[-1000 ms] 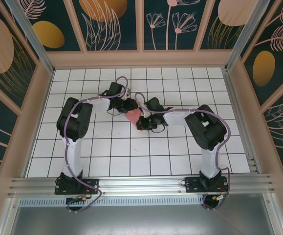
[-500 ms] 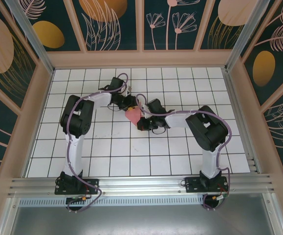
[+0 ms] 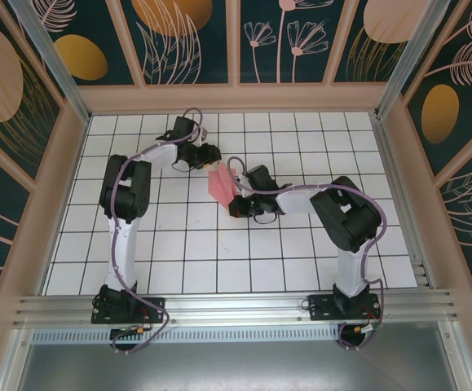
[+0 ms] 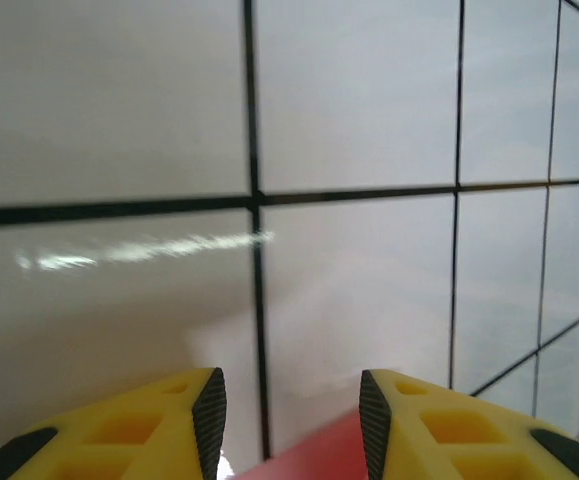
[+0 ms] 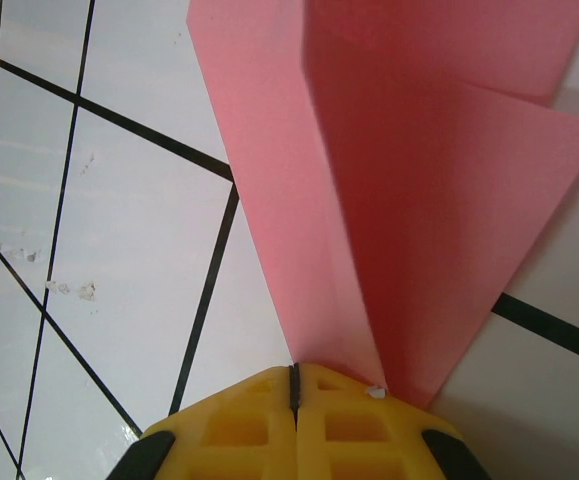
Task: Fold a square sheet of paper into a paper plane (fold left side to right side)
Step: Fourth fold the wing at the center of the table.
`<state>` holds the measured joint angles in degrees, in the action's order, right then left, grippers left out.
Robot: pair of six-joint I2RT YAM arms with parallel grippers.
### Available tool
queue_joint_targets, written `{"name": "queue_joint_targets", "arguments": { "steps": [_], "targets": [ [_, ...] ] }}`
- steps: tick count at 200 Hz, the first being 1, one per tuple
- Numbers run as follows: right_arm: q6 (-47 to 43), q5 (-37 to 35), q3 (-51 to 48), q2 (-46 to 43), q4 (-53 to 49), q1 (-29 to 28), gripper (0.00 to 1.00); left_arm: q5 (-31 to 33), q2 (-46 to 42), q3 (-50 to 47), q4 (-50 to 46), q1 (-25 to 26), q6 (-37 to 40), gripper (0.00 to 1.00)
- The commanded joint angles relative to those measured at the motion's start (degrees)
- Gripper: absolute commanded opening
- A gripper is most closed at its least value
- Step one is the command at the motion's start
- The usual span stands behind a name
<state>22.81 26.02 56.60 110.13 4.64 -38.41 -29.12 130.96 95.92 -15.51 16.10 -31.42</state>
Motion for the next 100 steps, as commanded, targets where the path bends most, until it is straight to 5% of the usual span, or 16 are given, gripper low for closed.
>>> {"name": "queue_joint_targets", "arguments": {
  "steps": [1,60,100],
  "targets": [
    [-2.05,-3.35,-3.94,1.92,-12.04,0.95,0.01,3.43,-7.77,-2.47,2.32,-0.30,3.26,0.43],
    [-5.14,-5.55,-1.91,2.66,-13.98,1.15,0.00,-0.24,-26.10,-26.34,13.29,2.99,-0.87,0.37],
    [-4.53,-5.36,-2.15,2.77,-13.43,1.08,0.00,-3.67,-27.00,-35.41,19.55,7.20,-6.37,0.35]
  ]
}}
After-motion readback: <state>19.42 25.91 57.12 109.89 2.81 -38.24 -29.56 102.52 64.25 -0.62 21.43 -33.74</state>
